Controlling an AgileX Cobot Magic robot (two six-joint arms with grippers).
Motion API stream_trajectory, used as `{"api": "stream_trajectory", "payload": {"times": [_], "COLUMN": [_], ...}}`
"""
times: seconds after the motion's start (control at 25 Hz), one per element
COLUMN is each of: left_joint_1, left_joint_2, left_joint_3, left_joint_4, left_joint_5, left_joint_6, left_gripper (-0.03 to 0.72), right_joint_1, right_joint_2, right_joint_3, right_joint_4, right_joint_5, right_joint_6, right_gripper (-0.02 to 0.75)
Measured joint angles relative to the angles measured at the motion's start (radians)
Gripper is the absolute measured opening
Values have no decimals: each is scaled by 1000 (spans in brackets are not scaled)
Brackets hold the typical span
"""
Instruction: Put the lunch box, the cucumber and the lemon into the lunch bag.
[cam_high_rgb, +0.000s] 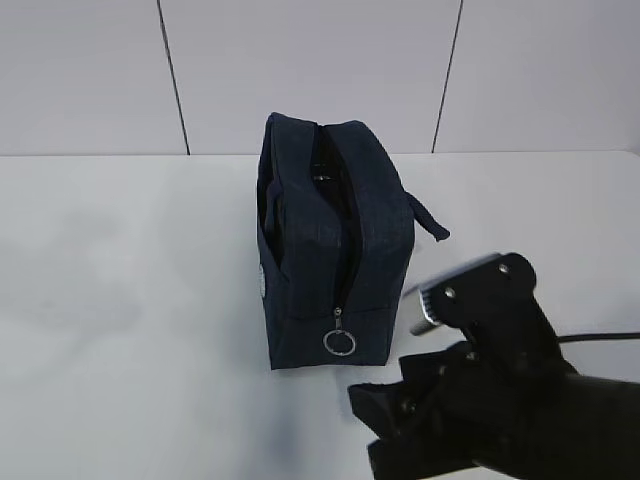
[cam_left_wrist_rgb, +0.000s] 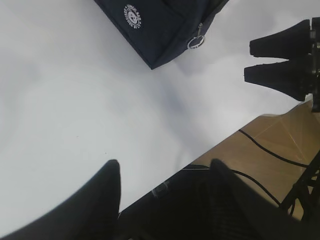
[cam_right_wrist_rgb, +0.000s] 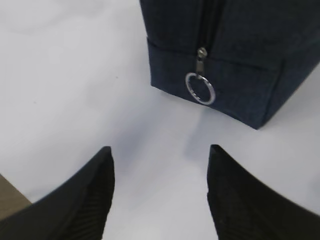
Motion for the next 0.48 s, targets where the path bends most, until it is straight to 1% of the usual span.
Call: {"api": "stream_trajectory", "payload": {"times": [0.12, 0.24, 0.32, 0.48], "left_joint_1": [0, 0, 0, 0], "left_joint_2": [0, 0, 0, 0], "left_joint_3": [0, 0, 0, 0], "left_joint_4": [0, 0, 0, 0], "left_joint_5": [0, 0, -2, -9], "left_joint_6": [0, 0, 0, 2], "left_gripper": [403, 403, 403, 403], "right_joint_1": [0, 0, 0, 0], "right_joint_2": [-2, -6, -9, -6], "right_joint_3": [107, 192, 210, 214], "right_joint_4": [-49, -123, -157, -216], "right_joint_5": [-135, -278, -345, -414], "right_joint_6": [-4, -3, -3, -3], "right_gripper": [452, 452, 452, 452]}}
